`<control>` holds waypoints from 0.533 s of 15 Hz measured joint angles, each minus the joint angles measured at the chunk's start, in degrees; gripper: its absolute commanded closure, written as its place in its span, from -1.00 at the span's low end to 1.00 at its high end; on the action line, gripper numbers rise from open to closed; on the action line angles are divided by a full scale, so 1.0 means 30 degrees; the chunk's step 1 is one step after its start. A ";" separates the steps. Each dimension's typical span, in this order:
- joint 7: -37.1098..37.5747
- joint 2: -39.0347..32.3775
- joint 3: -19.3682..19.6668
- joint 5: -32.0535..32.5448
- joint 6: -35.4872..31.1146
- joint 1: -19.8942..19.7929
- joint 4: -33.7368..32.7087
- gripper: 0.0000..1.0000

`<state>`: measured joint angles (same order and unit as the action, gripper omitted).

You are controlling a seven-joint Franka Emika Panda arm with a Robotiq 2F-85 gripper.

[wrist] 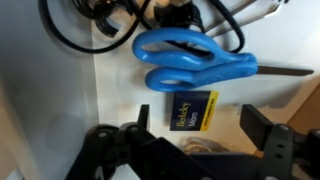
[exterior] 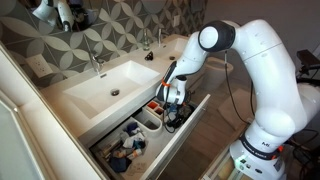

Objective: Pick up the black object next to the scissors in the drawer and put it on the bathroom counter

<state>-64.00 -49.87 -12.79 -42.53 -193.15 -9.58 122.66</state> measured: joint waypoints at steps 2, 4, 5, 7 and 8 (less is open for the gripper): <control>0.0041 -0.0288 0.0309 -0.0006 0.0000 0.0310 -0.0262 -0.29; 0.0120 -0.0316 0.0561 -0.0023 0.0000 0.0688 -0.0336 -0.10; 0.0171 -0.0317 0.0690 -0.0027 0.0000 0.0887 -0.0358 0.00; 0.0247 -0.0311 0.1075 -0.0048 -0.0011 0.1284 -0.0456 0.15; 0.0278 -0.0313 0.1267 -0.0050 -0.0009 0.1440 -0.0489 0.24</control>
<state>-63.16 -50.81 -8.99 -42.68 -193.17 -5.26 121.19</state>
